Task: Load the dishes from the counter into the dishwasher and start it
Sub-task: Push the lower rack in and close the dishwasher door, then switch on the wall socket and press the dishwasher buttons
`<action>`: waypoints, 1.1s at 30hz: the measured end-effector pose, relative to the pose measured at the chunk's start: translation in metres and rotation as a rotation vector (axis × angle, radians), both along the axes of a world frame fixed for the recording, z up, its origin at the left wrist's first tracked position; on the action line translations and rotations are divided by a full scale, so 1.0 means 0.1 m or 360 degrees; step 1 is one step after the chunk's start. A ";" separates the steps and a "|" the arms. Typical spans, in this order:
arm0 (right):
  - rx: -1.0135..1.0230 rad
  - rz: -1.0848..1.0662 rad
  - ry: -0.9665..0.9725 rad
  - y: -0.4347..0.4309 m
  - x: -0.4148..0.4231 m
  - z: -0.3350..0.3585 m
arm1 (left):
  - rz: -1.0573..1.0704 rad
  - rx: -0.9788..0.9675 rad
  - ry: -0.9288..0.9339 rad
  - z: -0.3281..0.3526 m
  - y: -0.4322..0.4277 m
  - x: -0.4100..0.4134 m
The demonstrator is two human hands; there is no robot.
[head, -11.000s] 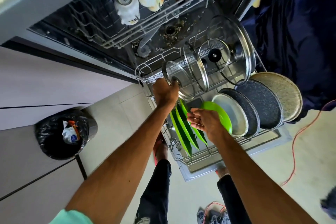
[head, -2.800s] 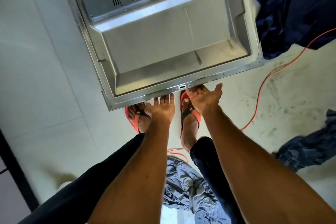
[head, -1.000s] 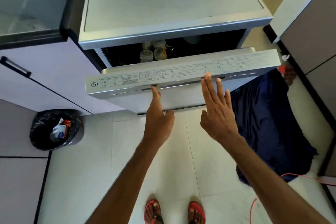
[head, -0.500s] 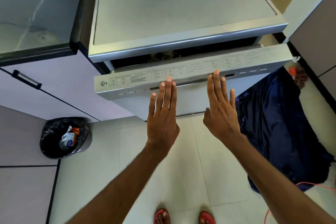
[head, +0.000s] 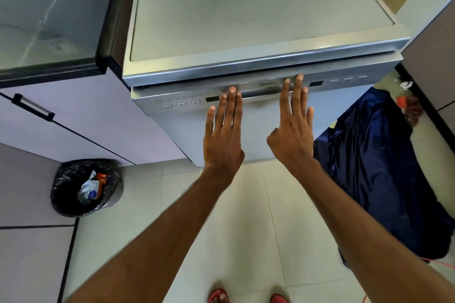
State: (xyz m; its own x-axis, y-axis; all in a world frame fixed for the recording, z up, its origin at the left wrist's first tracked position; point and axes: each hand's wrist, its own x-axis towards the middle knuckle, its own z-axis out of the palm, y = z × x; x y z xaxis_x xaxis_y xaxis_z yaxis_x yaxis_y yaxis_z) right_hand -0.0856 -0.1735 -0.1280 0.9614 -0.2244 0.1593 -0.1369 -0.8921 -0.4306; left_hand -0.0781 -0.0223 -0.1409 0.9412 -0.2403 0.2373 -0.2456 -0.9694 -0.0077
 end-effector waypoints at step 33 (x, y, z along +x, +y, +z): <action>0.0101 0.0358 0.0260 0.50 -0.22 1.98 | -0.0231 -0.0090 0.0684 2.08 1.08 -0.15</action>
